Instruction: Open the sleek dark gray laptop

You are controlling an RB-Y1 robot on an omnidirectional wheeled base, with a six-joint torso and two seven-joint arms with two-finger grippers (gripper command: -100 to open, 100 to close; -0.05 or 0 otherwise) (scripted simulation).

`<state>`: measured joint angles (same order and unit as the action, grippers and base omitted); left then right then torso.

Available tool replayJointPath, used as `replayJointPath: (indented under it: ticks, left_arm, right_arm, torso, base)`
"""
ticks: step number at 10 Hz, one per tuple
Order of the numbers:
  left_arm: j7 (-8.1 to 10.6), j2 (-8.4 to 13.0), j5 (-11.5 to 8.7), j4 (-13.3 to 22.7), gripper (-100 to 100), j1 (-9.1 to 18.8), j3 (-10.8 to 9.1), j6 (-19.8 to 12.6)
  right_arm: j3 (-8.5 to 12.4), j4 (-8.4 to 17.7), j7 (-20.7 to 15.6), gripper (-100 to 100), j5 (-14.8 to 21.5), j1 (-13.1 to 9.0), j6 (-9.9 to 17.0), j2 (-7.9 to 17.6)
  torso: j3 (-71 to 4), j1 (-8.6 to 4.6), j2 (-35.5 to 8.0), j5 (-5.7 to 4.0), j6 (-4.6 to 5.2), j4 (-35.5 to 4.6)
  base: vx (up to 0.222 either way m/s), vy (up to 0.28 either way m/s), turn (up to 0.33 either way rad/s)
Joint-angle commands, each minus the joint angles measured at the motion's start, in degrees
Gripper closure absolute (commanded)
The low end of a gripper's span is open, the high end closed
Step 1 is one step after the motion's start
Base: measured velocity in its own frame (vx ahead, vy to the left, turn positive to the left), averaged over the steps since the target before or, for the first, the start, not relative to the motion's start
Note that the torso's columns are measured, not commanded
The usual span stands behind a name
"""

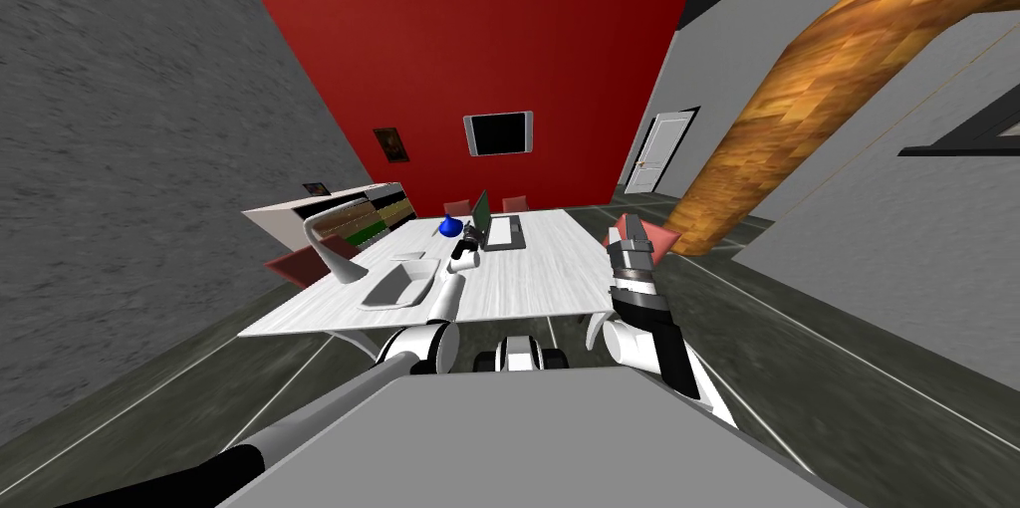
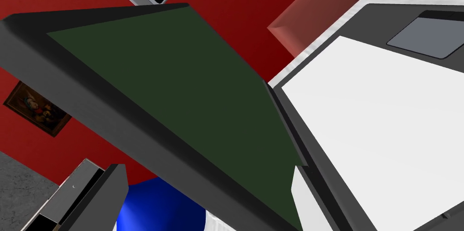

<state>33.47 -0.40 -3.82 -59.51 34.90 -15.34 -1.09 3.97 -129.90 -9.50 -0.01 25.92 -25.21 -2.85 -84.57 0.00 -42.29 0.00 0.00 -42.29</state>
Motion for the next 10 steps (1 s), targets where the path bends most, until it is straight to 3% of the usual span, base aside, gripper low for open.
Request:
replayJointPath:
  ticks: [1, 2, 3, 4, 6, 7, 9, 10]
  left_arm:
    - [2.34, -0.46, 3.92, -0.89, -100, -0.52, -0.55, -0.48]
    - [2.16, -0.37, 3.08, -0.74, -100, -0.44, -0.49, -0.44]
    - [-0.61, 0.13, 0.37, 0.84, 100, 0.35, 0.52, 0.52]
    - [-1.22, 0.13, -0.81, 0.84, 100, 0.35, 0.52, 0.52]
    - [-4.43, 0.73, -4.72, 2.57, 100, 1.23, 1.59, 1.52]
    - [-4.79, 0.73, -5.53, 2.57, 100, 1.23, 1.59, 1.52]
    - [-8.35, 1.32, -9.36, 4.3, 100, 2.1, 2.67, 2.53]
    - [-8.35, 1.32, -10.25, 4.3, 100, 2.1, 2.67, 2.53]
  right_arm:
    - [0.0, 0.0, 0.0, 0, 0.0, 0.0, 0.0, 0.0]
    - [0.0, 0.0, 0.0, 0, 0.0, 0.0, 0.0, 0.0]
    - [0.0, 0.0, 0.0, 0, 0.0, 0.0, 0.0, 0.0]
    - [0.0, 0.0, 0.0, 0, 0.0, 0.0, 0.0, 0.0]
    - [0.0, 0.0, 0.0, 0, 0.0, -0.01, 0.0, 0.0]
    - [0.0, 0.0, 0.0, 0, 0.0, -0.01, 0.0, 0.0]
    - [0.0, 0.0, 0.0, 0, 0.0, 0.0, 0.0, 0.0]
    - [0.0, 0.0, 0.0, 0, 0.0, 0.0, 0.0, 0.0]
  torso:
    - [-0.01, -0.01, 0.01, 0.0, 0.0, 0.01]
    - [0.0, -0.01, -0.01, 0.0, 0.0, 0.0]
    - [0.01, 0.0, -0.03, 0.0, 0.0, -0.01]
    - [0.05, 0.02, -0.1, -0.02, -0.06, -0.07]
    - [0.07, -0.03, -0.11, -0.06, -0.12, 0.01]
    - [0.05, 0.05, -0.1, -0.01, -0.13, 0.0]
    - [0.04, 0.11, -0.08, 0.01, -0.13, 0.0]
    - [0.04, 0.11, -0.07, 0.01, -0.15, -0.01]
  base:
    - [0.009, 0.0, 0.001]
    - [0.0, 0.0, 0.0]
    - [-0.018, -0.002, 0.011]
    - [-0.021, -0.005, 0.013]
    - [-0.023, -0.002, 0.017]
    - [-0.016, 0.0, -0.002]
    - [-0.026, -0.002, 0.016]
    - [-0.008, -0.001, 0.003]
